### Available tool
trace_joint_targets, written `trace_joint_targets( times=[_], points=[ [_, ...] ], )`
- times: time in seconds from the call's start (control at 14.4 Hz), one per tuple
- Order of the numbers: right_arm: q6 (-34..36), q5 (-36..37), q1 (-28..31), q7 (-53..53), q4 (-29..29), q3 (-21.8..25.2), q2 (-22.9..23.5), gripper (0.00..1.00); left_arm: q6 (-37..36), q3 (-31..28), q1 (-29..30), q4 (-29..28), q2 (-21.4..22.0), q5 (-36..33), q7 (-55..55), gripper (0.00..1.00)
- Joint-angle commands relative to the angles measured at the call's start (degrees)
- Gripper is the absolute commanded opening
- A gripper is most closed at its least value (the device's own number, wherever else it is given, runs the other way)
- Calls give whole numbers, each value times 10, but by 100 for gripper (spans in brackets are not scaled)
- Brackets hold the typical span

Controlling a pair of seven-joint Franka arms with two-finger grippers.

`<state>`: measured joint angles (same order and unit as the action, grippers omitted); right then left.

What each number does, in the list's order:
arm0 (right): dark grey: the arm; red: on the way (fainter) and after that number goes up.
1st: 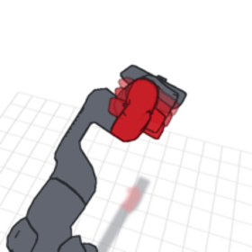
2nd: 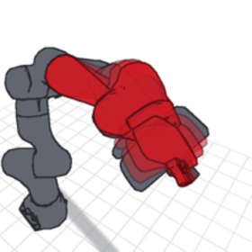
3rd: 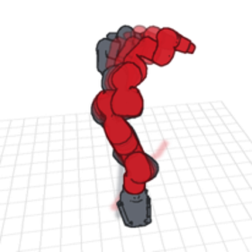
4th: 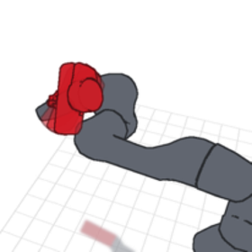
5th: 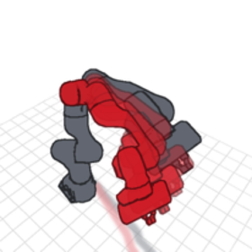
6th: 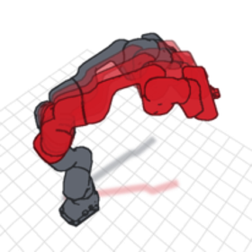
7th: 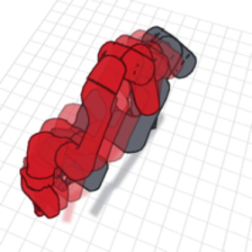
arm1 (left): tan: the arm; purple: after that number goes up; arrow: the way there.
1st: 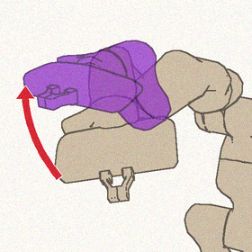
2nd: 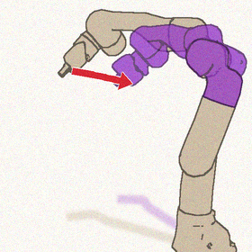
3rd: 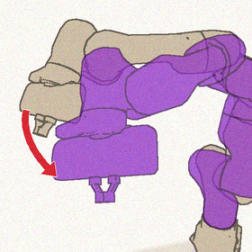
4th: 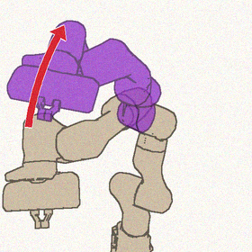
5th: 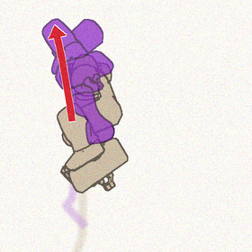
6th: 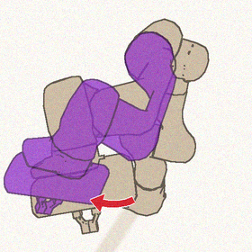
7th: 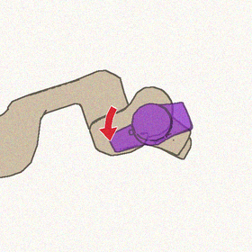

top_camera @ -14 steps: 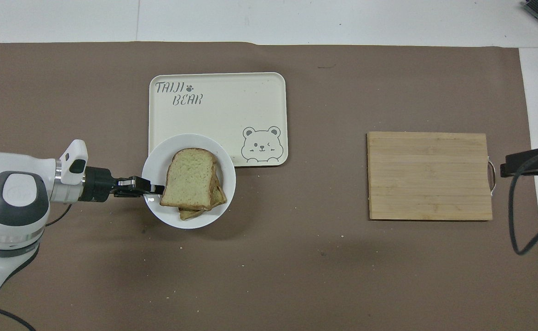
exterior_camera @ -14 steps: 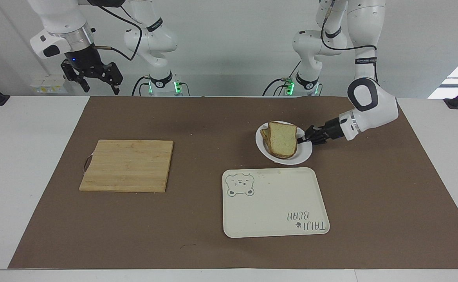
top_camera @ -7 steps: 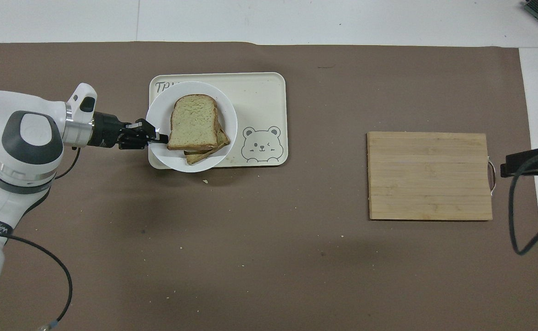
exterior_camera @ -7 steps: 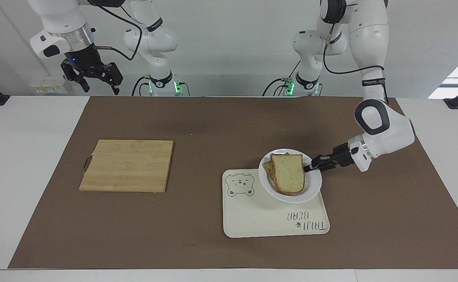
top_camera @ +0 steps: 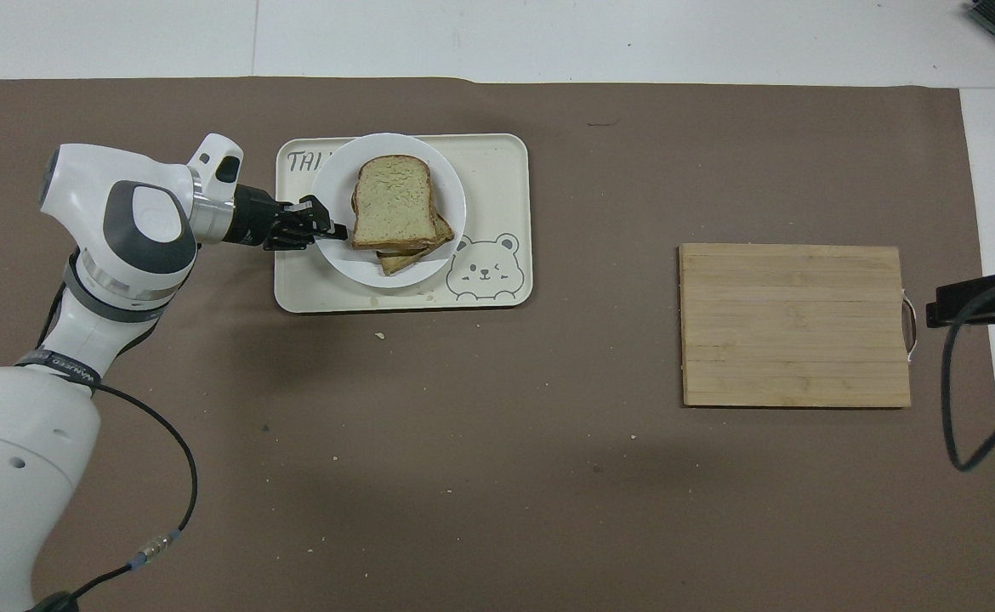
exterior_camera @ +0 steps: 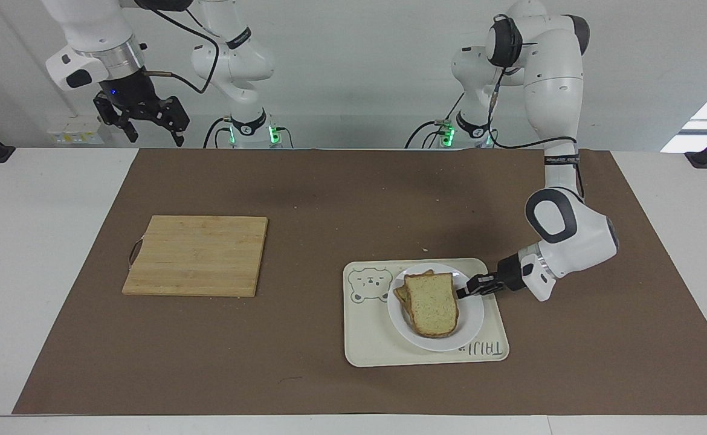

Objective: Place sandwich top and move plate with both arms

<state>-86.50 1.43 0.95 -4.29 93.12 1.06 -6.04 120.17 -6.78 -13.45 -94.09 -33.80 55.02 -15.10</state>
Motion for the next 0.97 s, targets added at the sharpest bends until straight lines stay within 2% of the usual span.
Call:
trace_joint_targets(
  times=[0.0, 0.21, 0.42, 0.69, 0.9],
  points=[
    [-3, 6, 2, 17, 13, 1, -12, 100, 6, -6, -4, 14, -3, -11, 10, 100],
    [-2, 6, 3, 17, 13, 1, -11, 100, -5, -12, 4, 21, 8, -52, 9, 100],
    [-2, 6, 3, 17, 13, 1, -11, 100, -27, -25, 9, 18, 44, -101, 16, 100],
    [-2, 6, 3, 17, 13, 1, -12, 100, -54, -43, 6, 20, 96, -258, 66, 100],
    [-3, 5, 2, 17, 14, 1, -12, 100, -60, -44, 6, 24, 126, -351, 76, 100]
  ],
)
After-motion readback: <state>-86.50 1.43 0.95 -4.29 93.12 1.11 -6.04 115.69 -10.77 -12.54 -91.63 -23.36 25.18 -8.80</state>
